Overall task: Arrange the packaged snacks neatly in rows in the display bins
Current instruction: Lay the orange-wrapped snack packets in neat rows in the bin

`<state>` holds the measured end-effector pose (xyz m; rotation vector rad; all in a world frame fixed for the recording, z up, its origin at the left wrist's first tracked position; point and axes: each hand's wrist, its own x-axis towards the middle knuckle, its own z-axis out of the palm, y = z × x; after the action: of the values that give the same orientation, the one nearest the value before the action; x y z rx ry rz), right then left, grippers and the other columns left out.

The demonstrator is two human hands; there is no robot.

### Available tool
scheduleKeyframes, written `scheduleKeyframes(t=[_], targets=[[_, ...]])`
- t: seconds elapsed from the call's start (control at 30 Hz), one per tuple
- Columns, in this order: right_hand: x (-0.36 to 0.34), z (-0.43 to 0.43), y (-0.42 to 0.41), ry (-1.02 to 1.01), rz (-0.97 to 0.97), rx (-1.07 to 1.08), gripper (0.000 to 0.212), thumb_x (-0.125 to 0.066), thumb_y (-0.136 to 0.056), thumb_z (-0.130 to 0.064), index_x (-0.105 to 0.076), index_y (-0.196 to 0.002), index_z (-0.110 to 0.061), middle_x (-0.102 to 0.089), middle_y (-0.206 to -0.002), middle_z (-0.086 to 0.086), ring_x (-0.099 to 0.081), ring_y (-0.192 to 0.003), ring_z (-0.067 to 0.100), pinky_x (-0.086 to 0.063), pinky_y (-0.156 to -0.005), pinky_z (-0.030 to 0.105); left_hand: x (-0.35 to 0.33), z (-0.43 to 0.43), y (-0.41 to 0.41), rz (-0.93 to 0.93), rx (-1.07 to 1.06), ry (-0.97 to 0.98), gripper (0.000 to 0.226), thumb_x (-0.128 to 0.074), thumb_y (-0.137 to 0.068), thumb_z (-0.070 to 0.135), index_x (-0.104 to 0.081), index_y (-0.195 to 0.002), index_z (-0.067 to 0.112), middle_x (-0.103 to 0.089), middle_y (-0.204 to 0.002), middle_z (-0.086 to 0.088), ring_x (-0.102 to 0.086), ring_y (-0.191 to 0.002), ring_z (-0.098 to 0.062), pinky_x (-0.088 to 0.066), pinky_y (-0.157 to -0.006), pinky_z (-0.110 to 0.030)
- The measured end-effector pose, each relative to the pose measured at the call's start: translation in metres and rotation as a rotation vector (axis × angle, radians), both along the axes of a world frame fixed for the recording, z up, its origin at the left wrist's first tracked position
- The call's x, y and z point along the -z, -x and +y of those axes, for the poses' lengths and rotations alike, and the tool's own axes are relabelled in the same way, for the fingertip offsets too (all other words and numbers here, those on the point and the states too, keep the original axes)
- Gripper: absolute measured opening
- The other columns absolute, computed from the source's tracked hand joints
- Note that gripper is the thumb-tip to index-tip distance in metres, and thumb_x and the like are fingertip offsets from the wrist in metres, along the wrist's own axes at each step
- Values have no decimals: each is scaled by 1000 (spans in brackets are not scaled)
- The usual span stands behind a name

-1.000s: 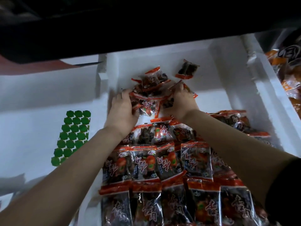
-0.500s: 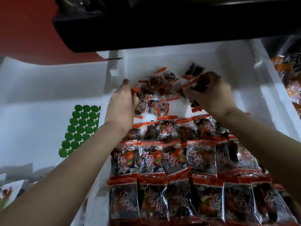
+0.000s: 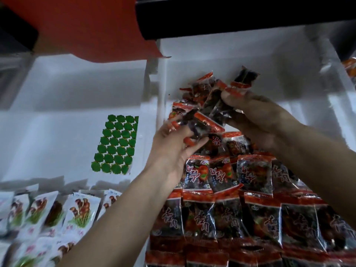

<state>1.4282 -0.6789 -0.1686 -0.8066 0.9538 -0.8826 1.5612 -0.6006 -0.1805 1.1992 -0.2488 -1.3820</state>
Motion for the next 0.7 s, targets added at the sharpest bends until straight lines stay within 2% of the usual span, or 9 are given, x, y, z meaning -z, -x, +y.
scheduleKeyframes(t=[0.1,0.17,0.23,0.3,0.37,0.47,0.57,0.63,0.7], targets=[[-4,8,-7,203,30,105,5,-62,-86,-6,-60,-88,-10,-65,-95,9,-65,-86,17,-57,-77,28,0,11,-1,122,122,-39,30,-45,-89,-9,-55,-116,0,-67,-109,-21,-66,-95,-28,-59,-65,-33],[-6,19,-12,469,141,113,12,-67,-82,-4,-59,-78,-13,-67,-89,10,-66,-83,16,-56,-80,29,-3,16,0,189,146,-48,28,-44,-92,-5,-54,-117,0,-66,-112,-23,-66,-98,-30,-60,-68,-36],[-1,34,-15,676,253,15,15,-72,-77,-5,-61,-72,-15,-66,-84,5,-66,-84,14,-53,-82,27,-6,18,-3,225,171,-13,25,-43,-94,1,-54,-117,1,-67,-111,-22,-67,-98,-28,-59,-73,-37],[10,47,-15,822,395,-78,12,-75,-73,-16,-64,-71,-21,-63,-83,-2,-62,-89,16,-47,-88,27,-11,19,-8,235,179,12,21,-43,-96,8,-57,-111,2,-69,-106,-20,-69,-89,-23,-59,-76,-36],[19,55,-11,995,572,-98,9,-76,-69,-27,-66,-71,-28,-60,-85,-7,-53,-94,12,-36,-90,16,-11,21,-14,246,181,5,30,-42,-97,18,-55,-118,1,-68,-108,-20,-69,-88,-23,-58,-79,-39],[23,60,-5,1120,642,-191,13,-72,-70,-36,-69,-76,-25,-56,-88,-9,-46,-95,4,-30,-88,6,-6,27,-19,171,221,32,46,-53,-91,30,-50,-129,4,-65,-117,-19,-65,-100,-27,-56,-83,-40],[23,68,1,1095,600,-269,24,-67,-75,-40,-66,-93,-24,-55,-99,-8,-51,-100,2,-38,-92,11,-2,33,-21,-20,191,57,55,-68,-77,14,-50,-128,5,-66,-113,-19,-66,-98,-29,-57,-79,-38],[17,71,3,930,548,-224,31,-67,-77,-42,-56,-103,-30,-54,-107,-8,-55,-103,2,-46,-89,15,-2,36,-23,-120,180,63,56,-68,-67,13,-55,-122,9,-70,-106,-14,-69,-95,-25,-55,-86,-42],[9,70,3,732,550,-190,43,-63,-72,-46,-48,-111,-35,-54,-111,-12,-58,-99,-1,-51,-79,15,-5,39,-26,-231,240,73,53,-69,-65,17,-59,-117,14,-71,-103,-10,-69,-96,-22,-50,-93,-49]])
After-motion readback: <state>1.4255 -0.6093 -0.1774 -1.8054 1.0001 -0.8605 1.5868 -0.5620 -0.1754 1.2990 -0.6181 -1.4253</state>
